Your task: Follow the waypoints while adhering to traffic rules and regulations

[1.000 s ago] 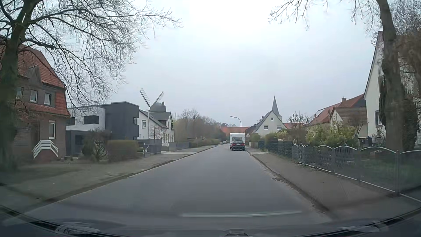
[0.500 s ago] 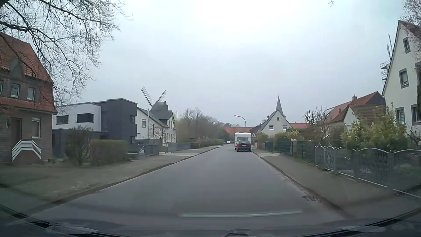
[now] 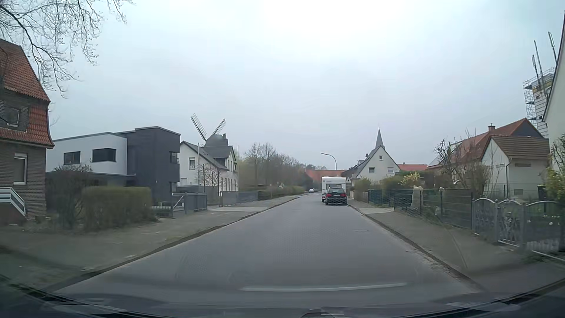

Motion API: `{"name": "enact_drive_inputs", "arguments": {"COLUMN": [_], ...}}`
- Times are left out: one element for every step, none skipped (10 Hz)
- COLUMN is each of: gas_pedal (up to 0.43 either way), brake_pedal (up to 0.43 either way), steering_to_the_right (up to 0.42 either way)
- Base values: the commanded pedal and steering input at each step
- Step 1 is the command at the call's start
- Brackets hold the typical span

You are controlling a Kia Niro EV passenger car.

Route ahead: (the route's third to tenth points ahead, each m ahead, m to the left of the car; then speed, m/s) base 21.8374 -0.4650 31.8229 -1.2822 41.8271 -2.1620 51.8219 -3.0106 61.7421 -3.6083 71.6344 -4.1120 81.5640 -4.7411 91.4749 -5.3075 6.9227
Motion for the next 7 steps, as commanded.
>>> {"name": "enact_drive_inputs", "arguments": {"gas_pedal": [0.209,0.209,0.197,0.197,0.197,0.197,0.189], "brake_pedal": [0.0,0.0,0.0,0.0,0.0,0.0,0.0], "steering_to_the_right": [-0.016,-0.014,-0.01,-0.007,-0.006,-0.006,-0.004]}}
